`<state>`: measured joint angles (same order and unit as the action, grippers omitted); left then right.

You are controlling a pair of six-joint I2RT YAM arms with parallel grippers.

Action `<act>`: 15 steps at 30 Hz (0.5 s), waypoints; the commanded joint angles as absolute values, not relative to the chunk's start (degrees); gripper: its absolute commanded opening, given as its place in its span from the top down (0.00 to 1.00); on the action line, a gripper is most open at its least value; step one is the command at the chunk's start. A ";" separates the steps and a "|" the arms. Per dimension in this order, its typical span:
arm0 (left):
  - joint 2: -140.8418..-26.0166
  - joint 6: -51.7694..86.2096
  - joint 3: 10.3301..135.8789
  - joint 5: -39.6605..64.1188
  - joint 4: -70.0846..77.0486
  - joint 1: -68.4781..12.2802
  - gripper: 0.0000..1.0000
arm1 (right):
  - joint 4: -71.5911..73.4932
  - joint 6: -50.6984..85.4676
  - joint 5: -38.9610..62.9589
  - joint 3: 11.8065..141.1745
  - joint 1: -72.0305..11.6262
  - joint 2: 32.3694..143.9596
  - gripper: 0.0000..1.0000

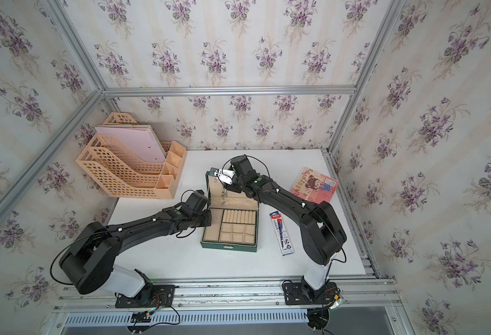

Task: Put jewelry chain into jewelry box
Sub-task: Close the fastener on the jewelry box.

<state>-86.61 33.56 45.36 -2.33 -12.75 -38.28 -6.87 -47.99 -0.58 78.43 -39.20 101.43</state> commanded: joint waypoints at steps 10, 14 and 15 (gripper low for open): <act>-86.40 34.02 45.88 -0.09 -14.93 -38.41 1.00 | -5.14 -47.37 -2.44 78.63 -39.31 101.70 0.55; -86.14 34.09 45.88 -0.26 -15.16 -38.45 1.00 | -4.75 -47.37 -2.54 78.07 -39.32 101.39 0.56; -86.06 34.08 45.94 -0.34 -15.20 -38.47 1.00 | -4.68 -47.29 -2.55 77.95 -39.31 101.23 0.57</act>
<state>-86.50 33.54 45.58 -2.63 -13.50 -38.28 -5.54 -47.99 -0.89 78.39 -39.33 101.54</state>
